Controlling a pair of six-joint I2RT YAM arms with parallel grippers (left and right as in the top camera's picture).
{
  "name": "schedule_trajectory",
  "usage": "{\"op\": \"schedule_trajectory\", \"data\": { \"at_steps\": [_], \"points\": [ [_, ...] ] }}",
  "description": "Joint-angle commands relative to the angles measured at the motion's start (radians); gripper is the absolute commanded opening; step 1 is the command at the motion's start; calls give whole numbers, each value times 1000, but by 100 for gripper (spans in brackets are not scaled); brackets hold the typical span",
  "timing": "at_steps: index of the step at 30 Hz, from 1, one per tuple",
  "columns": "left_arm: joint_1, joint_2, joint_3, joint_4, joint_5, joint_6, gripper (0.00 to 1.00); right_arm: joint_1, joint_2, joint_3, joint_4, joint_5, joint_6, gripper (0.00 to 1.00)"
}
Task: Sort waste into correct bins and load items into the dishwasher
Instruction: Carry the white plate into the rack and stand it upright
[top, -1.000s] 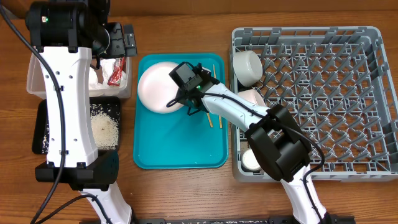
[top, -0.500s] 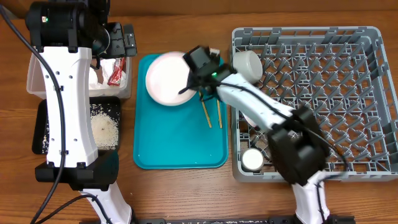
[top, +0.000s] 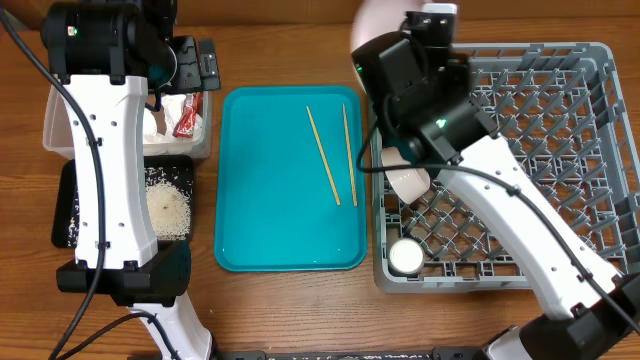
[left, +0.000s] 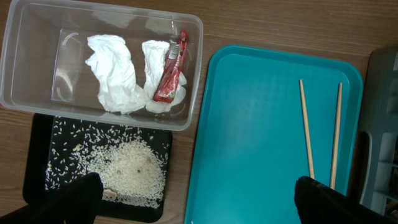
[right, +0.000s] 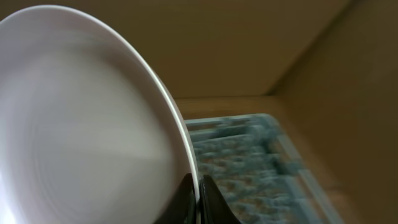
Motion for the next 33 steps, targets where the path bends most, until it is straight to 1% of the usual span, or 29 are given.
{"op": "schedule_trajectory", "data": {
  "at_steps": [1, 2, 9, 14, 21, 30, 33],
  "points": [
    [2, -21, 21, 3, -10, -10, 100, -43, 10, -28, -3, 213, -149, 4],
    [2, -21, 21, 3, -10, -10, 100, -66, 11, -50, -2, 217, -180, 4],
    [2, -21, 21, 3, -10, -10, 100, -150, 13, -158, 15, 218, -213, 4],
    [2, -21, 20, 3, -10, -10, 100, -158, 13, -241, 77, 137, -229, 4],
    [2, -21, 21, 3, -10, -10, 100, -167, 30, -321, 205, 130, -229, 4],
    [2, -21, 21, 3, -10, -10, 100, -201, 44, -337, 272, 126, -217, 4],
    [2, -21, 21, 3, -10, -10, 100, -204, 47, -338, 295, 87, -217, 4]
  ]
}}
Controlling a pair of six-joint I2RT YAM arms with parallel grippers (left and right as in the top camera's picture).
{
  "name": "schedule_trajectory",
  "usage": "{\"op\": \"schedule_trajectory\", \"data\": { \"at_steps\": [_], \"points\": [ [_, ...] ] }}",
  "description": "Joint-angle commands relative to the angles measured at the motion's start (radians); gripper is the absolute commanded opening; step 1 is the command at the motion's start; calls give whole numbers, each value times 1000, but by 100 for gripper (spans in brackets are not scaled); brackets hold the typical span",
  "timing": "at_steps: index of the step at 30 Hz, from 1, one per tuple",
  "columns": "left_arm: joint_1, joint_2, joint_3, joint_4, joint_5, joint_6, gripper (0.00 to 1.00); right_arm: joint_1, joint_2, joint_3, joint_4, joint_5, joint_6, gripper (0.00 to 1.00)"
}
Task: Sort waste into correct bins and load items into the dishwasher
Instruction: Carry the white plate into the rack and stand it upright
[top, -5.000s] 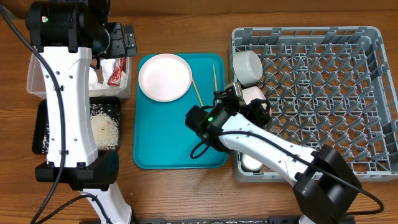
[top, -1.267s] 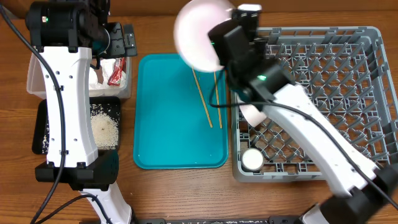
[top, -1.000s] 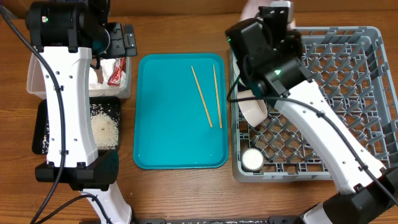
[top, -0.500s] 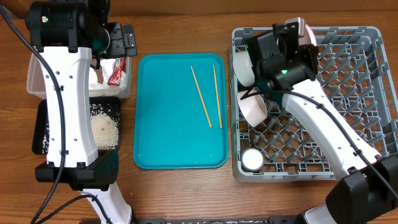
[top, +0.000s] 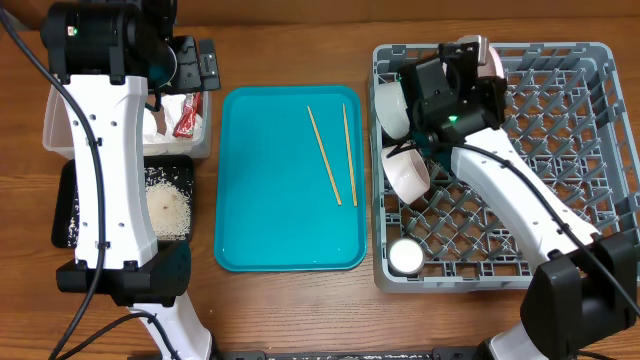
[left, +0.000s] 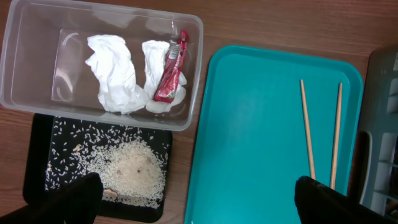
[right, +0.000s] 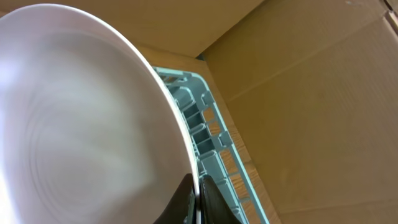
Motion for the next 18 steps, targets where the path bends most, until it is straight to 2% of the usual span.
{"op": "schedule_trajectory", "data": {
  "at_steps": [1, 3, 6, 8, 12, 18],
  "points": [
    [2, -21, 21, 3, -10, -10, 100, -8, 2, 1, 19, -44, 9, 5],
    [2, -21, 21, 3, -10, -10, 100, -8, 8, 1, 21, -98, 9, 15],
    [2, -21, 21, 3, -10, -10, 100, -7, 24, 1, 20, -158, 9, 56],
    [2, -21, 21, 3, -10, -10, 100, -7, 32, 1, 20, -166, 53, 75],
    [2, -21, 21, 3, -10, -10, 100, -8, 19, 4, 36, -167, 133, 90],
    [2, -21, 20, 3, -10, -10, 100, -5, -72, 56, 24, -273, 133, 100]
  ]
}}
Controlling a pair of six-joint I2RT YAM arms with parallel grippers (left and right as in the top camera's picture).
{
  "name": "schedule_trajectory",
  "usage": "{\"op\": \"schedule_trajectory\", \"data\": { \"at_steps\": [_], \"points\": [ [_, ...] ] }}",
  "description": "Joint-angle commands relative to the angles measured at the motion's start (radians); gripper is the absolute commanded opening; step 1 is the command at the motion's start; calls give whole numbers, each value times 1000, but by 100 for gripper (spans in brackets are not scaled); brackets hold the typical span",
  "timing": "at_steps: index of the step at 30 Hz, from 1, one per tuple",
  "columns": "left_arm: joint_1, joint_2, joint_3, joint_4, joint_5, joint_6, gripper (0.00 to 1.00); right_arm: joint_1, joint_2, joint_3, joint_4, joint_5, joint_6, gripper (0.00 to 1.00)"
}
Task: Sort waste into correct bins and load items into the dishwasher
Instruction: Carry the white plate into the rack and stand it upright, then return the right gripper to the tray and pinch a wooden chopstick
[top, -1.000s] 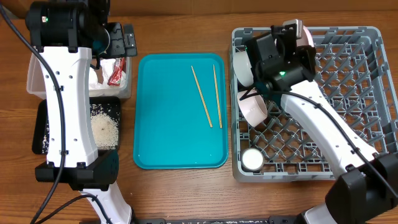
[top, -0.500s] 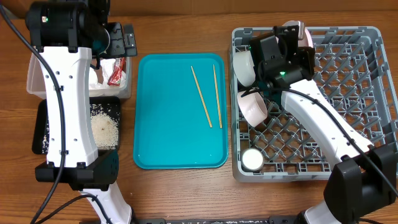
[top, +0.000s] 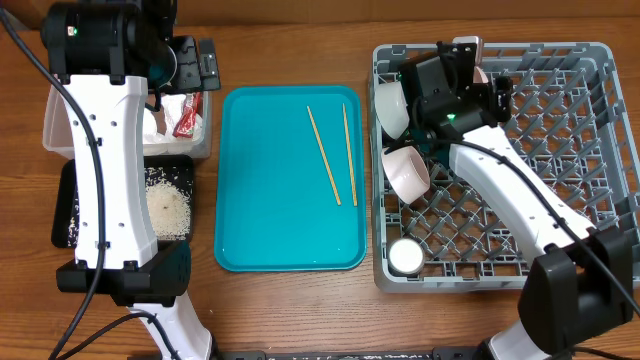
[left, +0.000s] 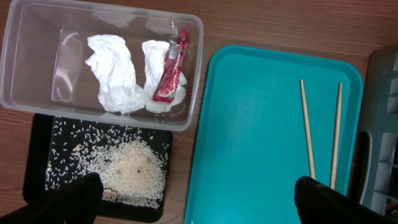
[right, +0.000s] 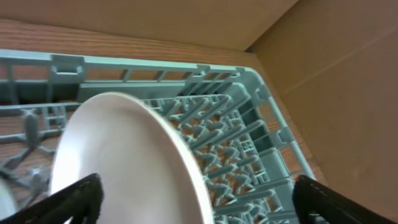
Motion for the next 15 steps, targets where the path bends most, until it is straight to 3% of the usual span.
{"op": "schedule_trajectory", "data": {
  "at_steps": [1, 6, 8, 10, 15],
  "points": [
    [2, -21, 21, 3, -10, -10, 100, 3, -113, 63, -11, -132, 29, 100],
    [2, -21, 21, 3, -10, -10, 100, 30, -233, 70, 16, -557, 62, 100],
    [2, -21, 21, 3, -10, -10, 100, 31, -270, 70, 31, -903, 71, 100],
    [2, -21, 21, 3, -10, -10, 100, 31, -272, 70, 55, -1107, 72, 100],
    [2, -21, 21, 3, -10, -10, 100, 41, -212, 69, 104, -1238, 180, 100]
  ]
}}
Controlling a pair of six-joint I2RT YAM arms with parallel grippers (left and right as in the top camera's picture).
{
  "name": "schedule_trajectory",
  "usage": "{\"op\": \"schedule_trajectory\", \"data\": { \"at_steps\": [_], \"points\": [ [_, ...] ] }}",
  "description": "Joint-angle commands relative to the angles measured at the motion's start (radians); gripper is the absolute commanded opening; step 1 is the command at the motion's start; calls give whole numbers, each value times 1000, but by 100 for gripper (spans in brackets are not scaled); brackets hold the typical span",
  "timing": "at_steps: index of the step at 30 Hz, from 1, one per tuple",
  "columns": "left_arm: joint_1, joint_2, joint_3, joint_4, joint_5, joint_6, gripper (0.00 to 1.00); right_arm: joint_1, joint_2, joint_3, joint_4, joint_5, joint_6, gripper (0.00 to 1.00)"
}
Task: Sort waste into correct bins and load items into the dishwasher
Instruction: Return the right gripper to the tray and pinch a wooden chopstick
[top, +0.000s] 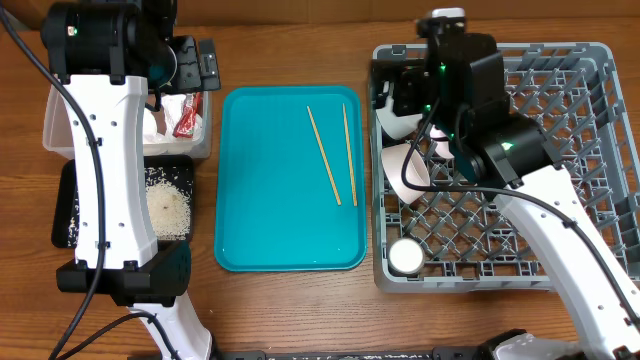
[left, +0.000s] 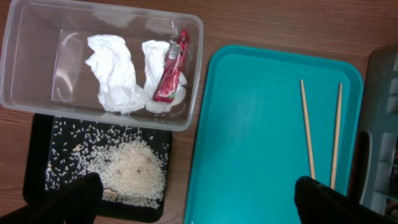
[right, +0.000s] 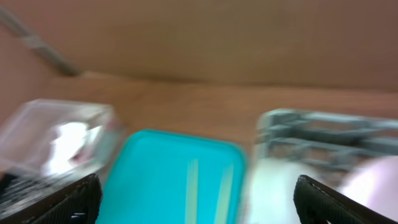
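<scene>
Two wooden chopsticks (top: 322, 155) lie side by side on the teal tray (top: 270, 210), also in the left wrist view as chopsticks (left: 306, 127). The grey dish rack (top: 590, 150) holds a white bowl (top: 392, 118), a pink bowl (top: 405, 172) and a cup (top: 405, 257) along its left side. My right gripper (right: 199, 208) is open and empty above the rack's back left corner, facing the tray; its view is blurred. The plate is hidden under that arm. My left gripper (left: 199, 208) hangs open and empty above the bins.
A clear bin (left: 37, 56) at the back left holds crumpled tissues and a red packet (left: 170, 68). In front of it a black tray (left: 37, 168) carries loose rice. The rack's left wall (top: 378, 200) sits close against the teal tray.
My right gripper, open by the plate standing in the rack, now sits higher and turned toward the teal tray and chopsticks. The left arm has not moved.
First my right gripper was shut on a pale plate held above the rack's back left corner. Then it held the plate lower, at the rack. Half a second ago it stood open with the plate upright in the rack, and now it faces the tray.
</scene>
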Motion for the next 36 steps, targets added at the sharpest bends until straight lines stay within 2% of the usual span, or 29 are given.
{"op": "schedule_trajectory", "data": {
  "at_steps": [1, 3, 6, 12, 15, 22, 33, 36],
  "points": [
    [2, -21, 21, 3, -10, -10, 100, 18, 80, 12, 16, -239, 108, 100],
    [2, -21, 21, 3, -10, -10, 100, 34, 124, 12, 24, -238, 140, 99],
    [2, -21, 20, 3, -10, -10, 100, 75, 206, 12, 37, -228, 184, 92],
    [2, -21, 21, 3, -10, -10, 100, 161, 365, 12, 35, -178, 209, 91],
    [2, -21, 21, 3, -10, -10, 100, 182, 417, 12, 35, -147, 234, 87],
    [2, -21, 21, 3, -10, -10, 100, 210, 502, 12, -2, 3, 323, 70],
    [2, -21, 21, 3, -10, -10, 100, 243, 577, 12, -45, 102, 315, 55],
    [2, -21, 21, 3, -10, -10, 100, 243, 576, 61, -114, 106, 292, 55]
  ]
}}
